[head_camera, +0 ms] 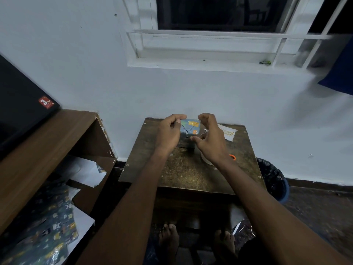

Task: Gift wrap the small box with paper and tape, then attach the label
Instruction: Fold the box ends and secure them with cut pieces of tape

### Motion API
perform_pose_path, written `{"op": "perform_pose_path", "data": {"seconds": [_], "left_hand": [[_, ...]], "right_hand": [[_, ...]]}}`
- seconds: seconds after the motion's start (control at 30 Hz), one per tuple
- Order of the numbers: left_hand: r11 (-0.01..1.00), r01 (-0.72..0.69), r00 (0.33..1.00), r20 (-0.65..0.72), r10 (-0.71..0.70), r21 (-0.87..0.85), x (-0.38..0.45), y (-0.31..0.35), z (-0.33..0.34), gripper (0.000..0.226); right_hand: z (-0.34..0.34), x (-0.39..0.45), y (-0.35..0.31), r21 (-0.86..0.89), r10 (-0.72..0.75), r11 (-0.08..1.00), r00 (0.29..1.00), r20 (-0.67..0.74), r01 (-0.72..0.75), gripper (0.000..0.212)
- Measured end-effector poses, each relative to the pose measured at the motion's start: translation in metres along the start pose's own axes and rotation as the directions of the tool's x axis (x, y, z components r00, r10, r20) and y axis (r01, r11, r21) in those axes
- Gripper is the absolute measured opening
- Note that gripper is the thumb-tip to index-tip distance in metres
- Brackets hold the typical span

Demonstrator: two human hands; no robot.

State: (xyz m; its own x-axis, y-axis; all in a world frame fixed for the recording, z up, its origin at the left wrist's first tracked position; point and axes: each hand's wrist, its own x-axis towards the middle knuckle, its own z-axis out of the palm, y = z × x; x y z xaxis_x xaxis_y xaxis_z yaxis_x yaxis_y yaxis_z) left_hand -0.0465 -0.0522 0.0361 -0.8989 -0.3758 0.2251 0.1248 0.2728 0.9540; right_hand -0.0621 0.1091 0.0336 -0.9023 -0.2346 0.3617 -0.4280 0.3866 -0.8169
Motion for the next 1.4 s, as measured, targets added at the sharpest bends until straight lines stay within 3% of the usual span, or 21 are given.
{"op": "perform_pose_path", "data": {"seconds": [0.2,0.33,0.57,0.87,1.1,1.17,1.27,1.4], "left_hand": [[0.96,-0.148,0.989,0.051,0.14,0.238,0.0,-0.007,-0.001,0.038],[0.914,-0.166,0.986,0.061,0.155,0.37,-0.001,-0.007,0.001,0.04],[0.805,-0.26,0.953,0.006,0.304,0.533,-0.01,0.001,0.007,0.035],[0.663,-0.469,0.852,0.101,0.513,0.584,-0.025,0.013,0.019,0.032],[0.584,-0.576,0.8,0.246,0.547,0.572,-0.036,0.015,0.031,0.023],[0.592,-0.575,0.804,0.255,0.537,0.565,-0.041,0.014,0.034,0.024],[0.674,-0.498,0.863,0.237,0.445,0.545,-0.048,0.017,0.037,0.023],[0.784,-0.424,0.903,0.275,0.329,0.454,-0.052,0.017,0.039,0.017]], "right_hand": [[0.001,0.002,0.003,-0.037,0.036,0.999,0.999,-0.013,-0.037,0.065],[-0.005,0.003,0.006,-0.048,0.063,0.997,0.998,-0.001,-0.063,0.071],[-0.018,0.002,0.013,-0.121,0.106,0.987,0.994,0.027,-0.102,0.062],[-0.025,0.0,0.008,-0.163,0.083,0.984,0.994,0.075,-0.07,0.056],[-0.058,-0.003,0.023,-0.491,0.202,0.871,0.923,0.327,-0.017,0.033],[-0.065,-0.005,0.026,-0.519,0.236,0.854,0.888,0.394,0.003,0.03],[-0.065,-0.005,0.033,-0.585,0.249,0.806,0.848,0.467,0.085,0.029],[-0.06,-0.009,0.042,-0.661,0.223,0.727,0.847,0.482,0.184,0.018]]}}
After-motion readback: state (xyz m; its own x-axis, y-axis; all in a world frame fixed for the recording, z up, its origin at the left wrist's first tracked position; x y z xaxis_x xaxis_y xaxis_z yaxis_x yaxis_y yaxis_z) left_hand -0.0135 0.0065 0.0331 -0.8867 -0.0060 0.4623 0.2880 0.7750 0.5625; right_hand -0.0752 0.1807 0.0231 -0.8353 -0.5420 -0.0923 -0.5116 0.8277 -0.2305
